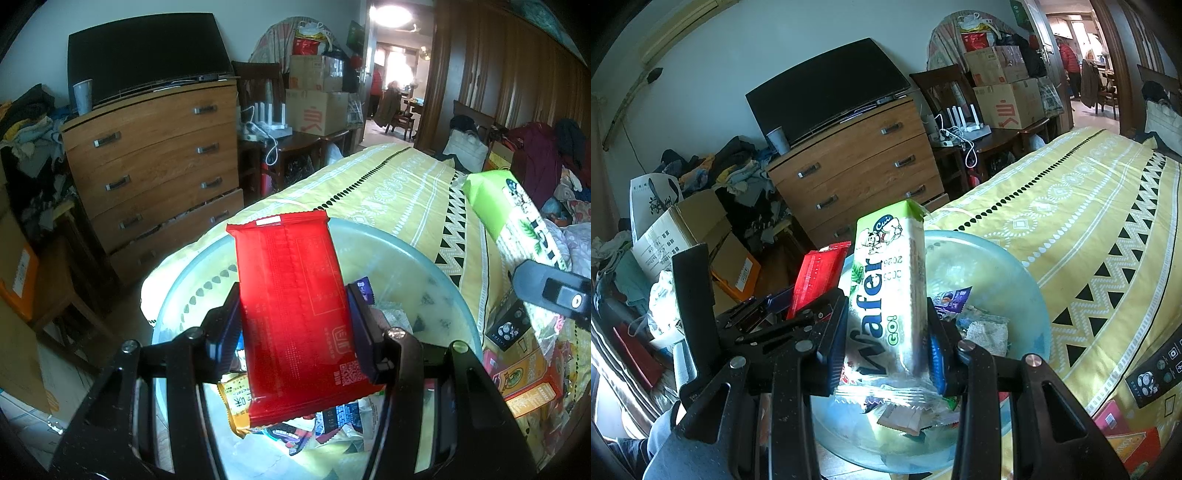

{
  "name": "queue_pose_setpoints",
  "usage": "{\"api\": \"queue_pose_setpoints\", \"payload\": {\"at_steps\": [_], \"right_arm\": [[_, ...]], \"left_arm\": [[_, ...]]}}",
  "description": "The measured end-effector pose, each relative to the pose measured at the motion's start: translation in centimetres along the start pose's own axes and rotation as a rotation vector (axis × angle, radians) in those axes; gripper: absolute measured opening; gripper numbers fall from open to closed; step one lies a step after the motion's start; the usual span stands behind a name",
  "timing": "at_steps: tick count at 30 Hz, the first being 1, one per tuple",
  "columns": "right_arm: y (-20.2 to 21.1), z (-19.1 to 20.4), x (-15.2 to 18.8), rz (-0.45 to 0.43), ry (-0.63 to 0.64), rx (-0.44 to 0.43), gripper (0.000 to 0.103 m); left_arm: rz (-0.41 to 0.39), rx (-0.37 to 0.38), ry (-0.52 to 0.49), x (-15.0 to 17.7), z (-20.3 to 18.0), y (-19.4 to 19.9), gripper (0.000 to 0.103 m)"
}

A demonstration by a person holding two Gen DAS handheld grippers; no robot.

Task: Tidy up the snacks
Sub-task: 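Hold the red packet and Wafer packet above the glass bowl with both tools, then open both tools to drop the packets into the bowl and swing back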

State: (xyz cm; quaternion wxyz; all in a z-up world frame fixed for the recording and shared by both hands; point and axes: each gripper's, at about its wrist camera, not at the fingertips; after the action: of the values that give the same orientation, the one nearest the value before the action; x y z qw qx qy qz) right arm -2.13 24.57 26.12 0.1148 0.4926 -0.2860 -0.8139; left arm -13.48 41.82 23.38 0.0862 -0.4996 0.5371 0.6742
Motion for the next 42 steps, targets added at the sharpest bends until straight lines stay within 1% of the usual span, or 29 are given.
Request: {"api": "queue_pose_setpoints", "payload": {"at_steps": [10, 30, 36, 37, 38, 39, 40, 41, 42], "right_arm": [[-1.3, 0.8, 0.6, 0.017, 0.004, 0.003, 0.040], [-2.3, 0.9, 0.3, 0.035, -0.006, 0.001, 0.040], [-2.6, 1.1, 0.2, 0.040, 0.002, 0.001, 0.044], [-2.8, 1.3, 0.1, 0.048, 0.010, 0.012, 0.053], [-2.9, 1.4, 0.1, 0.045, 0.014, 0.039, 0.056], [-2.8, 1.4, 0.2, 0.036, 0.012, 0.054, 0.063], [-2.4, 1.2, 0.3, 0.025, 0.003, 0.059, 0.065], [-1.9, 1.0, 0.5, 0.014, -0.013, 0.055, 0.065], [-1.0, 0.8, 1.0, -0.006, -0.031, 0.047, 0.065]], "left_arm": [[0.014, 0.003, 0.011, 1.1, 0.3, -0.7, 0.054], [0.046, 0.009, 0.010, 1.2, 0.2, -1.3, 0.054], [0.062, 0.009, 0.017, 1.2, 0.1, -1.6, 0.055], [0.070, 0.013, 0.018, 1.1, 0.1, -1.8, 0.055], [0.075, 0.011, 0.018, 1.2, 0.1, -1.8, 0.059], [0.075, 0.007, 0.017, 1.2, 0.1, -1.8, 0.063], [0.068, 0.001, 0.017, 1.2, 0.0, -1.5, 0.072], [0.052, -0.003, 0.017, 1.3, -0.1, -1.1, 0.080], [0.033, -0.006, 0.017, 1.3, -0.2, -0.7, 0.082]]}}
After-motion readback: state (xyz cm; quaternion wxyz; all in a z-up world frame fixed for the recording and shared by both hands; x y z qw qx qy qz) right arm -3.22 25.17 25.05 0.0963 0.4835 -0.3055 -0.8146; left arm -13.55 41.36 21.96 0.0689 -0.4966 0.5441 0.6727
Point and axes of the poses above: each gripper's, at about its wrist camera, not at the fingertips, and y roughly against the way its jaws point, z to its left, x to its underside, and after that the axes turned 2 degrees about x, right-handed
